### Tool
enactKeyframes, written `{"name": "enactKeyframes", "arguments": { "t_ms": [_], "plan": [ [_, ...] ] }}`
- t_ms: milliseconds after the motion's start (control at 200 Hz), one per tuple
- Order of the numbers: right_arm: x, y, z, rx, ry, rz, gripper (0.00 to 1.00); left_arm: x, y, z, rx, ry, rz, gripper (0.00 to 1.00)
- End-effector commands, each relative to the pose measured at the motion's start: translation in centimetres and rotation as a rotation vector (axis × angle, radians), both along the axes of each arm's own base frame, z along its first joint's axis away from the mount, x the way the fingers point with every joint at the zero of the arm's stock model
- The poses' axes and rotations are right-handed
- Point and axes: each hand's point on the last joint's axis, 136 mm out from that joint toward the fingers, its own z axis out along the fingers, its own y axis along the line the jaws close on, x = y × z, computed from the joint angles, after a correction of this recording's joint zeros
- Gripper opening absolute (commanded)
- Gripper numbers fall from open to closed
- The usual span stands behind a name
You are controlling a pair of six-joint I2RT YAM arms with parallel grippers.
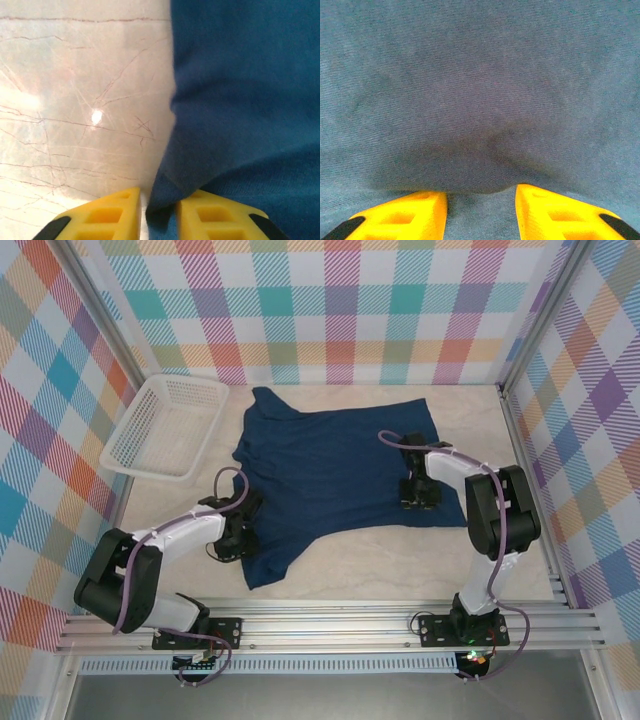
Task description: Fold the inside-out t-shirt
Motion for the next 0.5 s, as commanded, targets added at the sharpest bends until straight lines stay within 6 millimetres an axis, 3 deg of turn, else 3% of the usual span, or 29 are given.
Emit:
{"name": "enactKeyframes", "arguments": {
  "t_ms": [0,165,295,350,495],
  "plan": [
    [-1.5,-3.6,-1.1,-0.175,0.095,0.006,0.4,3.4,0.0,-0.3,0.044,-0.121,-0.037,0.22],
    [-0.8,-2.4,-0.7,-0.112,0.068,0.021,0.4,4.2,-0.3,1.4,0.038,-0.153,-0.063,0.27],
    [0.0,-1.3,0.7,-0.057,0.004,0.043,0.42,4.0,-1.9,3.6,-0.07,-0.179,-0.079,0.48],
    [0.3,-0.6,1.4,-0.016,-0.023,0.05,0.42,3.2,-2.3,4.2,-0.103,-0.165,-0.077,0.56],
    [0.4,0.3,2.2,0.043,-0.055,0.053,0.43,-0.2,-2.8,4.1,-0.175,-0.088,-0.045,0.61]
  ]
}}
